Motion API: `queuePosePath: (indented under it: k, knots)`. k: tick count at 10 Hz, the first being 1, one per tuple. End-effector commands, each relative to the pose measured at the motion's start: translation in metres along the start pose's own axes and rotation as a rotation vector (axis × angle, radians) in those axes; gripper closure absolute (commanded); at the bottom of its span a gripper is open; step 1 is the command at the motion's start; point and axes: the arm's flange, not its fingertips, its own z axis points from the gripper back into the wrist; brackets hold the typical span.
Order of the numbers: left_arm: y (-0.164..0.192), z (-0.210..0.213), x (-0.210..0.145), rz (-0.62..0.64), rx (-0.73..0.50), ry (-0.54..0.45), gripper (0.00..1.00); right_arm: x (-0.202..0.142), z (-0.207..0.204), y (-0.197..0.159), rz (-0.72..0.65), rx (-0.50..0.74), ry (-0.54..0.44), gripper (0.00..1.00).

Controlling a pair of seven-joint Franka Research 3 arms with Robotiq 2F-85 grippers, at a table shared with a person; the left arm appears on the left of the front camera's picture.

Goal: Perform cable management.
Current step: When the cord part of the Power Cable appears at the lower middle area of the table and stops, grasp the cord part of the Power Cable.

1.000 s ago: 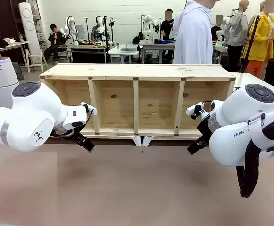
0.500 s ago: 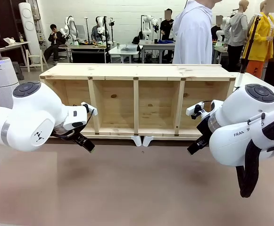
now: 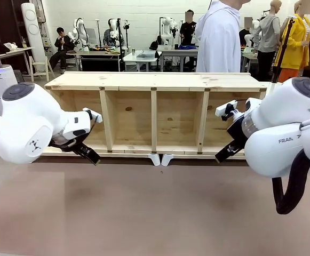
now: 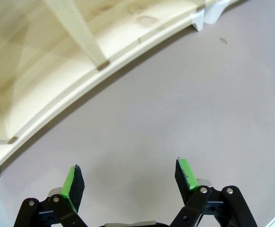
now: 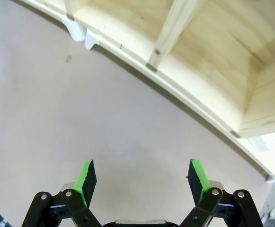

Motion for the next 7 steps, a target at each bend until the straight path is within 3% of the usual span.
queuePosePath:
  k: [1, 7]
  knots:
    - [0.008, 0.039, -0.04, 0.025, 0.034, -0.024, 0.0, -0.045, 0.039, 0.018, -0.042, -0.055, 0.006, 0.0]
    - [0.016, 0.119, -0.098, 0.125, 0.165, -0.158, 0.0, -0.112, 0.115, 0.032, -0.188, -0.163, -0.006, 0.0]
